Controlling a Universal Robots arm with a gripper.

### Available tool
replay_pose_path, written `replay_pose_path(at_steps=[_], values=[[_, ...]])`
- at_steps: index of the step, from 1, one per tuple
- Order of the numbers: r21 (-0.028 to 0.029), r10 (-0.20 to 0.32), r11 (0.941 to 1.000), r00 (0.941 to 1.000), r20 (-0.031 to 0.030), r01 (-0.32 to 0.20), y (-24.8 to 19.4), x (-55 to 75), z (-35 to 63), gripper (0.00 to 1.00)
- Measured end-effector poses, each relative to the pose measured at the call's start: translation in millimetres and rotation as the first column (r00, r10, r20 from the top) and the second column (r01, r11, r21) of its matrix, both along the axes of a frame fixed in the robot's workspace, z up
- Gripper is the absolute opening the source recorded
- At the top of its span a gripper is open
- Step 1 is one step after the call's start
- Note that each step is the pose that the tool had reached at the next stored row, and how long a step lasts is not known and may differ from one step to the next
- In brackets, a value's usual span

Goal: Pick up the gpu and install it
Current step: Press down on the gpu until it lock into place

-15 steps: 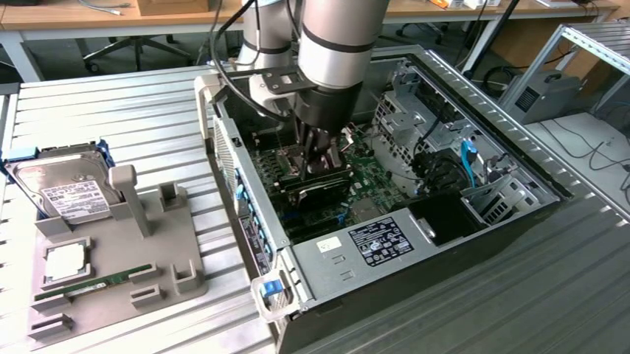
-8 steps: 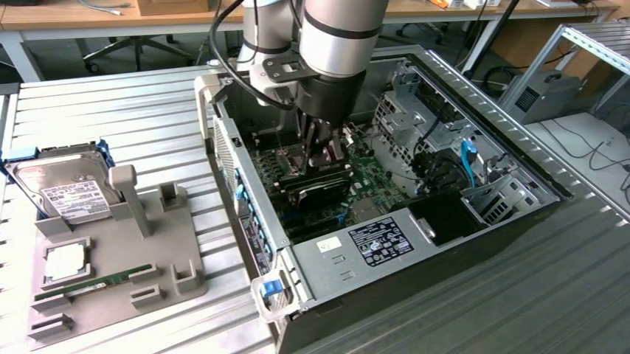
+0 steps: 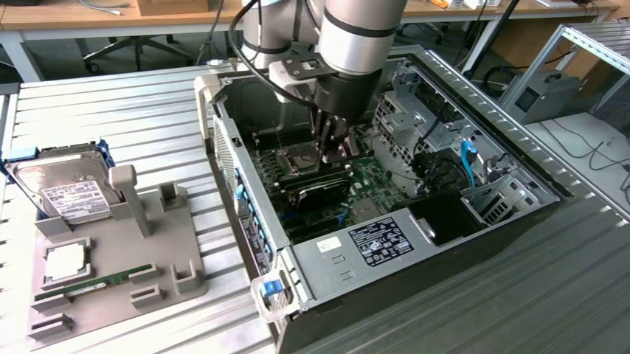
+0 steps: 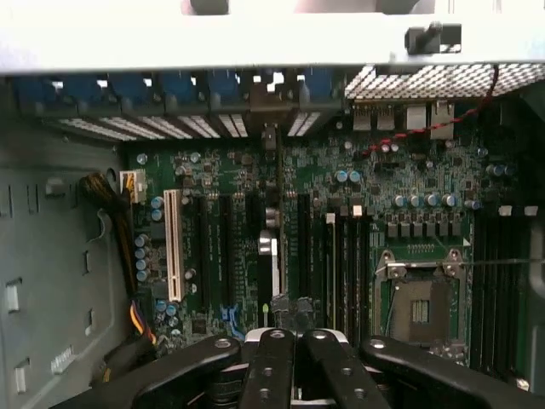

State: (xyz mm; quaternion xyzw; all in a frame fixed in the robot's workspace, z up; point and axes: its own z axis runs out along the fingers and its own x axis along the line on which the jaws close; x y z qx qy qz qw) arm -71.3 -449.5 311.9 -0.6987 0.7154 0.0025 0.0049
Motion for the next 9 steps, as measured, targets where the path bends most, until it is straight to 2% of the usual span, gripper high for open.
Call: replay_pose_path(at_steps=[3, 9], values=[[0.0002, 0.000, 1.0000, 1.0000, 0.0000, 0.000, -0.1, 7.3, 0.0, 0.11], [0.0001, 0.000, 1.0000, 1.0000, 0.0000, 0.000, 0.0, 7.3, 0.0, 0.11]])
